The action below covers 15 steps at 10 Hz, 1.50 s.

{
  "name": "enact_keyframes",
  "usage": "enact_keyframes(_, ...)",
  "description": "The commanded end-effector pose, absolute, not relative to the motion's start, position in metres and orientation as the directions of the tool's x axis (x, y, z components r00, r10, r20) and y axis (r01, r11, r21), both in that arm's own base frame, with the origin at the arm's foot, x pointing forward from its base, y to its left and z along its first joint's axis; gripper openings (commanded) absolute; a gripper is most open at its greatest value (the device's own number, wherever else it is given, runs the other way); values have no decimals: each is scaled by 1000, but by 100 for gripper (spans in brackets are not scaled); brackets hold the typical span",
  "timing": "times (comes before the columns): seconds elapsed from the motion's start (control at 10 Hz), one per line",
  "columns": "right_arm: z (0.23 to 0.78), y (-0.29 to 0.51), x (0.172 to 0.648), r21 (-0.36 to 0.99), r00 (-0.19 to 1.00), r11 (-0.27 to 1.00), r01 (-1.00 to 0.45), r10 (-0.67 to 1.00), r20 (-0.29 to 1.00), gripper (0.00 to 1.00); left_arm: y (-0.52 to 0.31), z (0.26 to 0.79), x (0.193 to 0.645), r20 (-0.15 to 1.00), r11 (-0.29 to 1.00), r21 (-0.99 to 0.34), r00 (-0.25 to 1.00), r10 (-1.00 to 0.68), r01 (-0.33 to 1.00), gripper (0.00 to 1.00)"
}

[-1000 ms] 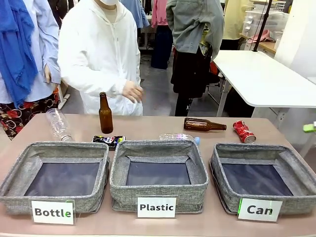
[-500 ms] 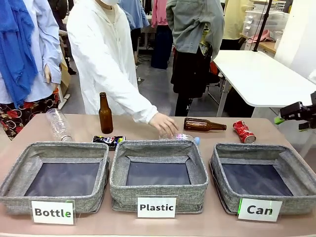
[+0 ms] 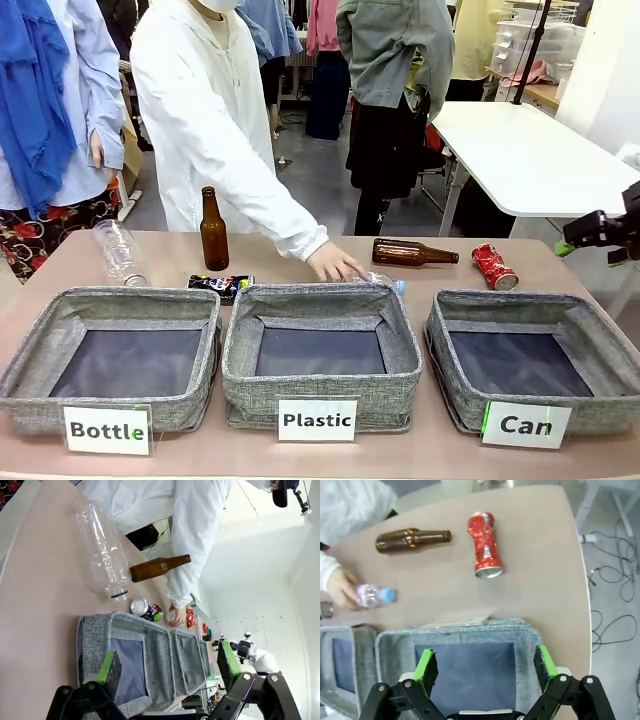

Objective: Sort the can waste into the basket.
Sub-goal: Pick up the can waste from the table and place it in the right Fabric basket.

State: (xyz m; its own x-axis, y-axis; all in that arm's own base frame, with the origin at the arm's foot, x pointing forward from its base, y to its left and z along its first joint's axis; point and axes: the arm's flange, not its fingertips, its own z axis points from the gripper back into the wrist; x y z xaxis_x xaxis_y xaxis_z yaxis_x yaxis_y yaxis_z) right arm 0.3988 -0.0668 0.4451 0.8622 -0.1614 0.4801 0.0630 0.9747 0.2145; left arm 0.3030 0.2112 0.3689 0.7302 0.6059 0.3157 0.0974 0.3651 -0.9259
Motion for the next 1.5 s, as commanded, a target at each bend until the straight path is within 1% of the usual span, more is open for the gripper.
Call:
enact_keyframes(0.0, 441, -50, 452, 145, 895, 988, 54, -112, 431, 100, 212, 368, 302, 335, 366, -922, 726, 600, 124, 100)
enact_keyframes(0.2, 419, -48, 518, 87, 921, 990, 109, -133, 365, 100, 212, 368, 302, 335, 366, -922, 726, 600, 124, 100)
enact_keyframes(0.4, 387, -44, 556, 123, 946, 990, 75, -109, 304, 100, 212, 368, 302, 335, 366, -922, 726, 600, 124, 100)
enact_keyframes(0.5, 369, -43, 572, 108, 951, 990, 92, -119, 284, 100, 212, 368, 302, 335, 366, -922, 726, 600, 124, 100)
enact_keyframes(0.8, 331, -36, 595, 132, 974, 990, 39, -67, 214, 100, 212, 368, 302, 335, 366, -922, 726, 600, 124, 100)
enact_keyframes(0.9, 322, -33, 601, 109, 980, 993, 44, -64, 187, 100, 212, 368, 302, 335, 366, -922, 726, 600, 124, 100)
enact_keyframes(1.1, 314, -31, 606, 88, 986, 995, 51, -64, 155, 100, 212, 368, 302, 335, 366, -922, 726, 600, 124, 100)
enact_keyframes(1.4, 307, -26, 610, 65, 987, 997, 45, -54, 151, 100, 212, 368, 302, 335, 366, -922, 726, 600, 124, 100)
